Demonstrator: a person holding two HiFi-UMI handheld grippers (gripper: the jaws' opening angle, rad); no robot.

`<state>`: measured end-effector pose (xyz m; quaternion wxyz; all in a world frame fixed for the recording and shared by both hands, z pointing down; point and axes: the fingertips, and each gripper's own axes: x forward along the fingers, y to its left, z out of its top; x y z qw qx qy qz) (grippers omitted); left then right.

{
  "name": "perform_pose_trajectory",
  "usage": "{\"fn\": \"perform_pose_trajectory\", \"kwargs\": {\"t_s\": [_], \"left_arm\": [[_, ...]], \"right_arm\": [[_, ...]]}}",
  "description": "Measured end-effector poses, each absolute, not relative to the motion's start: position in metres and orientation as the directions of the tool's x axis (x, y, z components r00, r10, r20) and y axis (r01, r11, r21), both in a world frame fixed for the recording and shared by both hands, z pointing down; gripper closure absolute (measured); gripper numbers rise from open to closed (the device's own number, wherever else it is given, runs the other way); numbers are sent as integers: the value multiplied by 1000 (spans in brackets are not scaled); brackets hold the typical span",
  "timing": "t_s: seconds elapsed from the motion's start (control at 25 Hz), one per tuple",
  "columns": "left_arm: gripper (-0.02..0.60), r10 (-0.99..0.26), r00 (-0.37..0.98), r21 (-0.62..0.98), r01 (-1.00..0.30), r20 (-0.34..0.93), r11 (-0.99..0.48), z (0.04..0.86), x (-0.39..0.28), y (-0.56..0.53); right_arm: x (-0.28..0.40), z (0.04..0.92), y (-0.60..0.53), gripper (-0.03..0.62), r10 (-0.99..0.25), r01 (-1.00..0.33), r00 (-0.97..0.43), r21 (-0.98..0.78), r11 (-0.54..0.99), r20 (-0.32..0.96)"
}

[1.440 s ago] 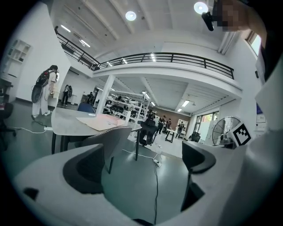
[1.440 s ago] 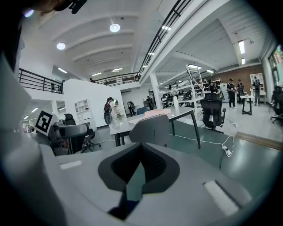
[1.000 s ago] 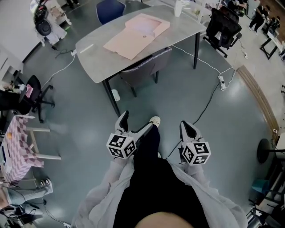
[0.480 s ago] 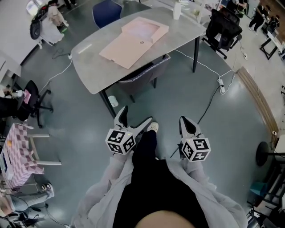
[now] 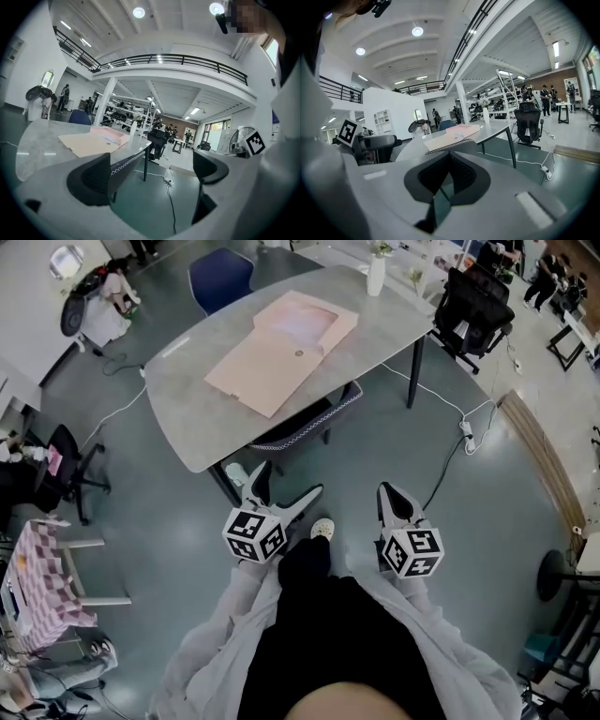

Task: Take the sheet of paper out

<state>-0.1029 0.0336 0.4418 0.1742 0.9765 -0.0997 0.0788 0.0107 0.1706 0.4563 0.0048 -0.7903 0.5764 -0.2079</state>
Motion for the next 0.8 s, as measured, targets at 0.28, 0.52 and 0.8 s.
{"fn": "perform_pose_trajectory", "kwargs": {"t_s": [0.28, 0.52, 0.8], "left_arm": [[41, -159, 971, 332, -212, 178, -919, 439, -71, -14], [41, -146, 976, 332, -193, 162, -923, 437, -46, -46], [41, -125, 981, 322, -167, 147, -932, 436, -20, -69]], "right_arm": [[40, 455, 123, 585, -913, -909, 253, -246, -337, 319], [62, 456, 93, 585, -912, -906, 264, -243, -346, 315], [85, 456, 67, 585, -913, -907, 277, -231, -351, 300]]}}
